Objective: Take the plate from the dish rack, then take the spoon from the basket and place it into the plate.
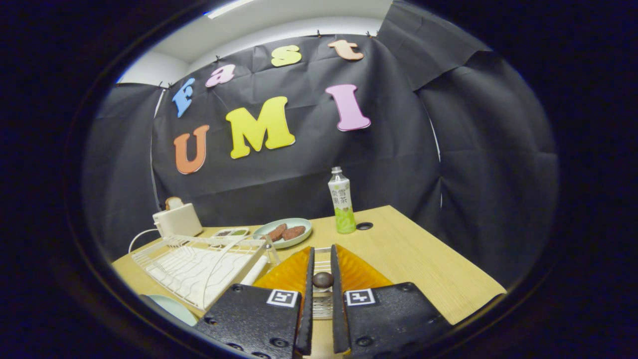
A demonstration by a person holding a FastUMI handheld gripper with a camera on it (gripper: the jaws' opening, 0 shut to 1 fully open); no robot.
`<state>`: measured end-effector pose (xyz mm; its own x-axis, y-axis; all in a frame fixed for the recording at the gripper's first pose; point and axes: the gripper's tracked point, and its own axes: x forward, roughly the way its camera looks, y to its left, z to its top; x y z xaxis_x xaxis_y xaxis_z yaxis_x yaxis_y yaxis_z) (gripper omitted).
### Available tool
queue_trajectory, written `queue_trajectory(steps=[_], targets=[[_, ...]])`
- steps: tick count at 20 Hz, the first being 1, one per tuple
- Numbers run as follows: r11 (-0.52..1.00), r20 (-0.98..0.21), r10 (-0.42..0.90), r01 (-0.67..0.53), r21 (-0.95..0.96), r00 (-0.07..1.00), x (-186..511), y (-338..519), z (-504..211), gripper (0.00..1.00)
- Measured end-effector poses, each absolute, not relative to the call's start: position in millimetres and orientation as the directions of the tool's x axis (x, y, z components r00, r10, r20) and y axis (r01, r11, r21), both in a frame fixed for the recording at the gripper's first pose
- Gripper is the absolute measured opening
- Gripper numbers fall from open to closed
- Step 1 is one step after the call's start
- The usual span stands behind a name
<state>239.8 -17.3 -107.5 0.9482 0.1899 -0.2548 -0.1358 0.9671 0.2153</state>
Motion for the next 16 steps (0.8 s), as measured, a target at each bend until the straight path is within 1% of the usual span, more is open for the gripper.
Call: queue_trajectory(steps=[3, 9, 12, 16], targets=[[0.968, -0.255, 0.199, -0.148, 0.205, 0.946, 242.8, -8.5, -94.7, 0.18], [0.979, -0.227, 0.19, -0.167, 0.114, 0.955, 239.1, -1.4, -55.2, 0.13], [0.981, -0.219, 0.184, -0.166, 0.095, 0.958, 228.4, -1.0, -26.1, 0.12], [0.973, -0.193, 0.224, -0.21, 0.095, 0.955, 201.1, 7.8, 19.3, 0.12]])
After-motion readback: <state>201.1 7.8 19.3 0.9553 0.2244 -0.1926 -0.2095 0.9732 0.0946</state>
